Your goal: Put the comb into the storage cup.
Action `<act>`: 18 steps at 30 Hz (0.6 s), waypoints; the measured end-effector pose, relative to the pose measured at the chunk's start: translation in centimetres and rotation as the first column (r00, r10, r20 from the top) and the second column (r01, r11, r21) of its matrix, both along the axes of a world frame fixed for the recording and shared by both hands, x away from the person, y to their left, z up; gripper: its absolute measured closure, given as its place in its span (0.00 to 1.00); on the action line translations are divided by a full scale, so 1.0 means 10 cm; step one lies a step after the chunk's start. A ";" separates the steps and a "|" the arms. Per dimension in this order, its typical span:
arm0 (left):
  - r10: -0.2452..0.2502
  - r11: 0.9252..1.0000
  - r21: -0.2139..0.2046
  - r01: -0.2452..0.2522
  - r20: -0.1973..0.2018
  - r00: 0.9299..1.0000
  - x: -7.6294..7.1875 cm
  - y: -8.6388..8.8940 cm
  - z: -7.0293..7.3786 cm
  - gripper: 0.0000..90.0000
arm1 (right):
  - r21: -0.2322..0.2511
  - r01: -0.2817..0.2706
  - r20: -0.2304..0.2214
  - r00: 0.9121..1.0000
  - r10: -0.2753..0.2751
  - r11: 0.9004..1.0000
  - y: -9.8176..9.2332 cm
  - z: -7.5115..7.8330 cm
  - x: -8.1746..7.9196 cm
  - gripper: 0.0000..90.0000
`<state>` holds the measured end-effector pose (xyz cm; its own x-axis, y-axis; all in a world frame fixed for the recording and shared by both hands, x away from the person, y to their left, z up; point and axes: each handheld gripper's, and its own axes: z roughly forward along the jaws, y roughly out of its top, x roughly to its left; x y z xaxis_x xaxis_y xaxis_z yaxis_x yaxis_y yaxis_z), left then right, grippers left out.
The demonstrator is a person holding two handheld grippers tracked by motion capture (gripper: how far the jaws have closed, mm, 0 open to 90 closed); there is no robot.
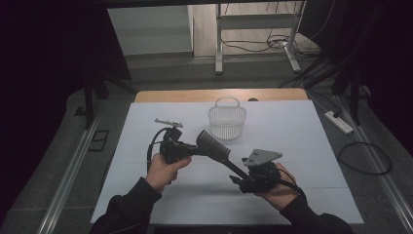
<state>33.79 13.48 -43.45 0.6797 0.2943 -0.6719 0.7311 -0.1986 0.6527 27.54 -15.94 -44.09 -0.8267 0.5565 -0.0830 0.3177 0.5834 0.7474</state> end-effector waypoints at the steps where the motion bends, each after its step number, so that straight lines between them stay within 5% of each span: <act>1: 0.001 1.000 0.000 -0.001 0.002 1.000 0.00 0.00 0.00 0.92 | 0.001 0.001 -0.004 1.000 -0.001 1.000 0.00 0.00 0.00 0.31; 13: 0.009 0.999 0.034 -0.010 0.036 0.999 -0.01 0.03 0.03 0.92 | 0.010 0.007 -0.065 0.998 -0.006 1.000 -0.07 0.02 0.05 0.20; 18: 0.021 0.999 0.044 -0.023 0.056 0.998 0.00 0.07 0.04 0.92 | -0.020 0.003 -0.096 0.995 -0.005 1.000 -0.09 0.00 0.08 0.13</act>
<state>33.78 14.18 -43.05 0.7086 0.3386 -0.6190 0.6985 -0.2129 0.6832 28.32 -16.85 -44.11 -0.8291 0.5590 -0.0145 0.3900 0.5966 0.7015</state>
